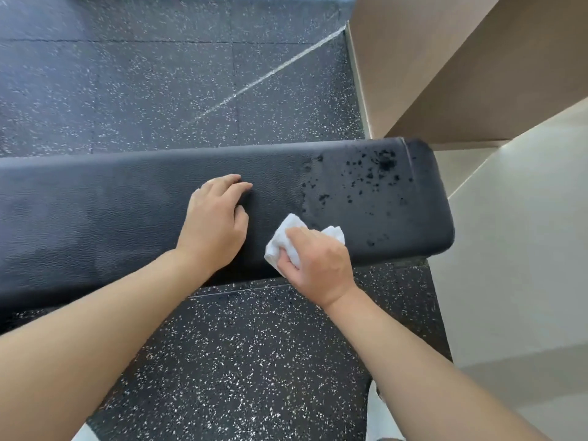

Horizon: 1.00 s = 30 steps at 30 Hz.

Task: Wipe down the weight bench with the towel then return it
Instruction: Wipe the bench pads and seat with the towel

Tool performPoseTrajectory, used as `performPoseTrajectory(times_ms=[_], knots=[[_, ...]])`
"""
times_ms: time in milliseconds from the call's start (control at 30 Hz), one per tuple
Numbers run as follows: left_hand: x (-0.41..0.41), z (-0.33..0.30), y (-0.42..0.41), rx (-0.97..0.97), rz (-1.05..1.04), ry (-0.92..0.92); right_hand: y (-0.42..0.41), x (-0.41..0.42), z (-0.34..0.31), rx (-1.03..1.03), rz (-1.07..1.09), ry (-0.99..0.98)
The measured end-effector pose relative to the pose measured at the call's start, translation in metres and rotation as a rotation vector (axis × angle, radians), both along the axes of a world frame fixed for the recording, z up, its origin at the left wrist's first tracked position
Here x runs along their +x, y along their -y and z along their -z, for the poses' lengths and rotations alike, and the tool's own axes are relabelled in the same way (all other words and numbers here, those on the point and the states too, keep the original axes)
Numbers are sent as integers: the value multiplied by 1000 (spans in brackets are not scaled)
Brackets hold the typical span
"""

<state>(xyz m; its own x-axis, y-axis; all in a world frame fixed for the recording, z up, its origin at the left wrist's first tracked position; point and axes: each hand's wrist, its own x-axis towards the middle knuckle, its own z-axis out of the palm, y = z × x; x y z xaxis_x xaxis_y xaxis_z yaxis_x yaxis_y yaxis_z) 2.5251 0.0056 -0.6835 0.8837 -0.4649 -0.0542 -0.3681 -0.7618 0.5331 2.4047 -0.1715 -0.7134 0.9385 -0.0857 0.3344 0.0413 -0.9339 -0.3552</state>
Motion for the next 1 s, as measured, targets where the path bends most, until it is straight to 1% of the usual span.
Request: performPoseTrajectory(times_ms=[67, 133, 267, 400, 500, 600, 667, 833, 1000], knots=[[15, 6, 12, 74, 49, 74, 7, -4, 0, 28, -1, 4], [30, 13, 20, 146, 54, 146, 7, -4, 0, 33, 26, 11], [31, 29, 25, 189, 3, 265, 5, 3, 0, 45, 62, 39], [33, 33, 25, 179, -8, 280, 5, 20, 0, 52, 44, -21], [34, 34, 26, 192, -5, 281, 11, 69, -8, 39, 42, -81], [35, 35, 26, 189, 4, 282, 13, 126, -13, 12, 92, -82], [36, 34, 26, 184, 4, 282, 12, 149, -11, 12, 92, -79], [36, 37, 25, 189, 5, 296, 15, 152, -3, 76, 42, -47], [37, 37, 25, 190, 3, 296, 16, 150, -4, 82, 42, -59]])
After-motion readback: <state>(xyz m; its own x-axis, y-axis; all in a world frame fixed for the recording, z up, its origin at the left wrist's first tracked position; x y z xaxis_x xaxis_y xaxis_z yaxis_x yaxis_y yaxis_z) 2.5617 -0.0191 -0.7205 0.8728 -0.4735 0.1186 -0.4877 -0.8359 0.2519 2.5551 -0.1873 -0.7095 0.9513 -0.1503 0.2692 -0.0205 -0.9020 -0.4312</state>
